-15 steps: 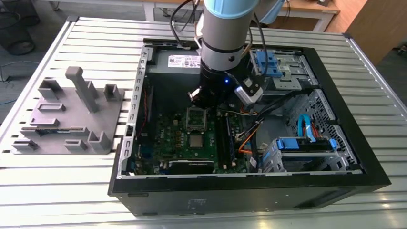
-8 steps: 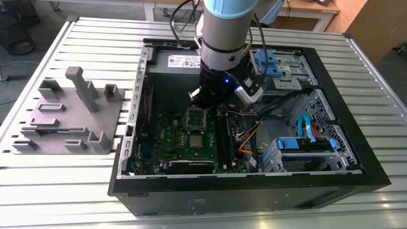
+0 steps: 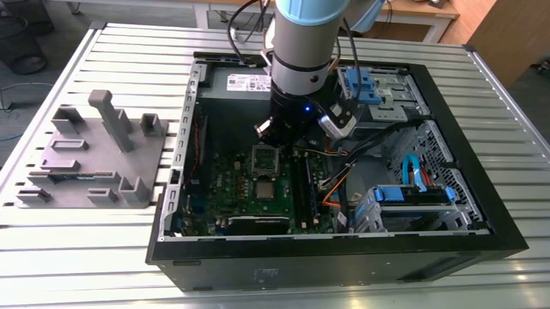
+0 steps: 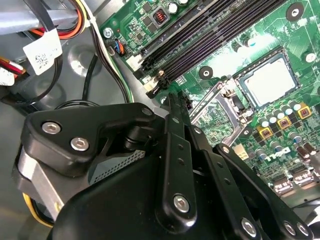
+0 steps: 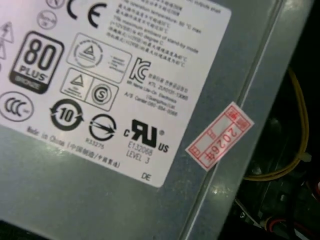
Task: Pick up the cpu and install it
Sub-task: 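Close the cpu cover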
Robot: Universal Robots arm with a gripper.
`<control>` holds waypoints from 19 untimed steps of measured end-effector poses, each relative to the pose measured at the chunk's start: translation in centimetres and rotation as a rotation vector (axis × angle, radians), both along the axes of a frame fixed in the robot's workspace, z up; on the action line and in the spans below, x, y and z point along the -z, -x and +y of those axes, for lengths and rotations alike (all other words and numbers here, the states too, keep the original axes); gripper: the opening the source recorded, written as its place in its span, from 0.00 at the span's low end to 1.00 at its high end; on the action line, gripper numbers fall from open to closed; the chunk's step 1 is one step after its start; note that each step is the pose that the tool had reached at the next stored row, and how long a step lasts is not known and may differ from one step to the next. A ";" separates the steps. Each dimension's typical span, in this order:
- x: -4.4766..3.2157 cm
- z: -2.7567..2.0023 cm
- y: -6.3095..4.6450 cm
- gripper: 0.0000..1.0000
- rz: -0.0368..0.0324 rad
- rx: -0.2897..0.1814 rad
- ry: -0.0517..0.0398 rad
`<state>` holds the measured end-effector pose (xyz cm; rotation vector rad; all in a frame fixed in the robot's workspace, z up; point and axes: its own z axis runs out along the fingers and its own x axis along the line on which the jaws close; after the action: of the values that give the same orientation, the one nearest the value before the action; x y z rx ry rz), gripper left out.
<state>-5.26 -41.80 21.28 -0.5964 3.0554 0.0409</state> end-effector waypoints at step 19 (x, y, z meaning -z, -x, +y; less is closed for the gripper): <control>-0.44 -0.06 0.0 0.11 -0.0002 -0.072 -0.0023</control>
<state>-5.26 -41.86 21.72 -0.7055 3.0323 0.0458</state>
